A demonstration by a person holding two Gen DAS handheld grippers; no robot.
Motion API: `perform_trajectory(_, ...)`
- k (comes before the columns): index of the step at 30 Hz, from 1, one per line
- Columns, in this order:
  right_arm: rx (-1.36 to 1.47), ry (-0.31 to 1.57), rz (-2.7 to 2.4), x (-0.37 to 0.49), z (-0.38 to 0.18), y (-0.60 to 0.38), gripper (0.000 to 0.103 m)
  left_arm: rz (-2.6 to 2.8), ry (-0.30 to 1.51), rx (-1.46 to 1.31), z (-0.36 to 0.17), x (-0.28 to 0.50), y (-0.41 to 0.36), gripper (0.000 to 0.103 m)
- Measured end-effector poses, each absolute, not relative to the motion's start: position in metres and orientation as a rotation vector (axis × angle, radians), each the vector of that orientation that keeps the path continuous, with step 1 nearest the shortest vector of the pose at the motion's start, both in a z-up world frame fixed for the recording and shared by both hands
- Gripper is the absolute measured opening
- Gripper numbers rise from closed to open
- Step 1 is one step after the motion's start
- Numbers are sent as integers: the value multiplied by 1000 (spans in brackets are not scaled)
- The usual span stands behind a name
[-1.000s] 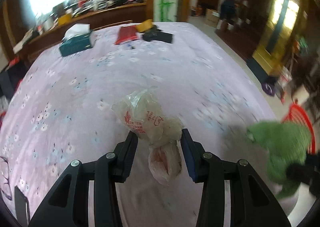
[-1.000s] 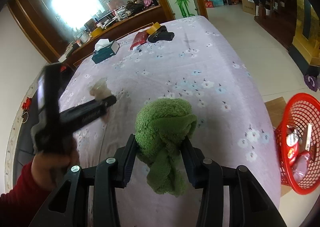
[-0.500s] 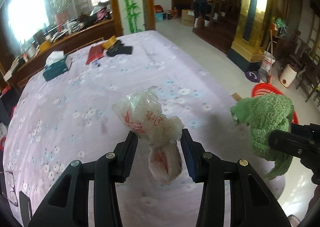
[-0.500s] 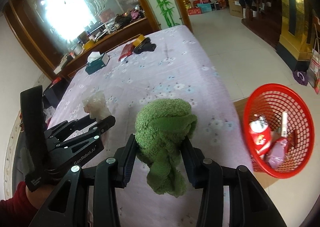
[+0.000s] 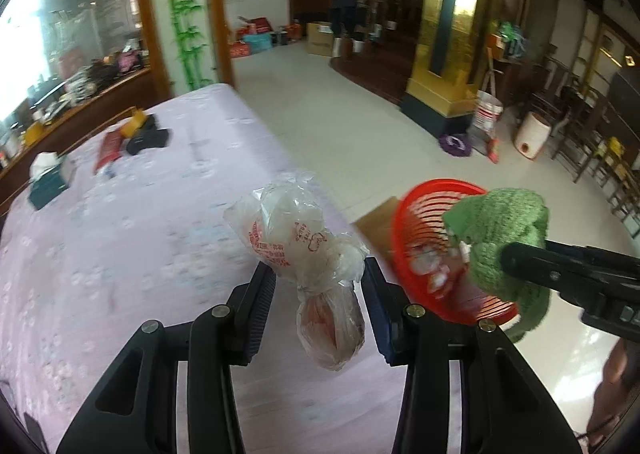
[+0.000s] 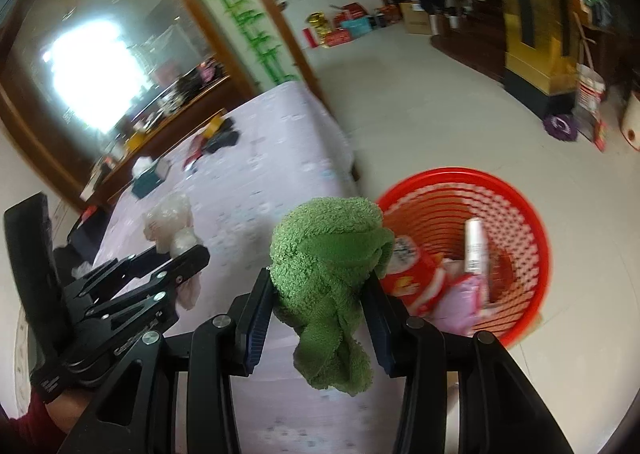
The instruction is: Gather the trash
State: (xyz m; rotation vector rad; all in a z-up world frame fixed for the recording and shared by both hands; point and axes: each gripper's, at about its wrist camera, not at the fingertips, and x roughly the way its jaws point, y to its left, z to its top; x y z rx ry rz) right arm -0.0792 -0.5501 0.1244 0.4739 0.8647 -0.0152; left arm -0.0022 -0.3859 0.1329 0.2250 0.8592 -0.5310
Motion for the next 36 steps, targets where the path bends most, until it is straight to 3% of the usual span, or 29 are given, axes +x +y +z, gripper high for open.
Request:
perform_trajectory(11, 565, 901, -131, -74, 95, -645, 50, -682, 954, 186, 100, 8, -483, 45)
perform_trajectory(14, 587, 926, -154, -68, 84, -662, 56, -695, 971, 192, 92, 12, -501, 65)
perform_trajectory(16, 623, 916, -154, -70, 82, -671, 56, -688, 972, 183, 92, 12, -505, 67)
perform_trajectory(21, 593, 877, -155, -85, 99, -675, 61, -654, 966, 174, 100, 8, -500, 67)
perform_trajectory(24, 539, 856, -190, -100, 114, -671, 61, -614, 917, 192, 115, -5, -489, 76)
perform_trajectory(28, 431, 824, -276, -125, 135, -656, 77, -607, 835, 187, 135, -31, -465, 90)
perform_trajectory(36, 340, 789, -468, -204, 163, -596, 86, -658, 732, 268, 157, -87, -407, 92)
